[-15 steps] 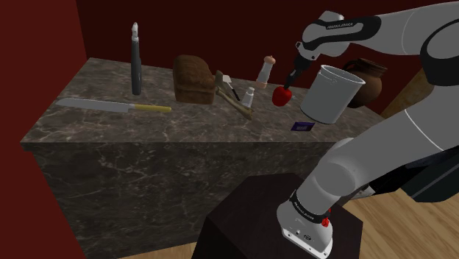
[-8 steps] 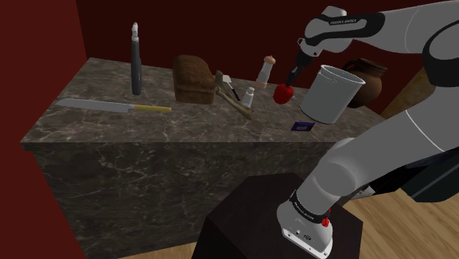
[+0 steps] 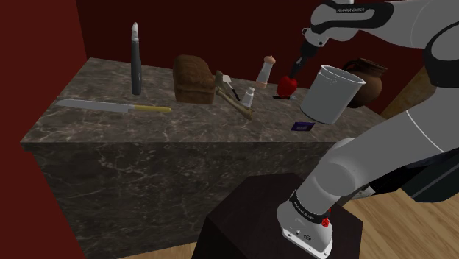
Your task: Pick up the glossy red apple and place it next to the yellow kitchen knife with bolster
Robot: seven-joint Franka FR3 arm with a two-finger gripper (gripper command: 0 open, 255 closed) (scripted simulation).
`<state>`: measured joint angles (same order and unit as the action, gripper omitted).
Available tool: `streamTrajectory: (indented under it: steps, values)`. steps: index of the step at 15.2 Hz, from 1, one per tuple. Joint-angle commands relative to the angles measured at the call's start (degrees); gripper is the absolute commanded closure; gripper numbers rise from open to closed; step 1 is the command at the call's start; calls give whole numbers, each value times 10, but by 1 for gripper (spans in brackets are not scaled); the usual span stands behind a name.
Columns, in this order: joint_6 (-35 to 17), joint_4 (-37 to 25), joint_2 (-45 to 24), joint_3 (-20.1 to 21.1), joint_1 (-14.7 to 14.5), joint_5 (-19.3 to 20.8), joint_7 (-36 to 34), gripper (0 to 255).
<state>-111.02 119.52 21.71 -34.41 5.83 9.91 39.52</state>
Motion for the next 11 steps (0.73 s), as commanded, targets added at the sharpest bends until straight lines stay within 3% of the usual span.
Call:
streamTrajectory:
  steps: [1, 11]
  values:
    - [15, -17, -2, 1, -2, -2, 0, 255]
    - [91, -102, -13, 7, -8, -12, 4, 255]
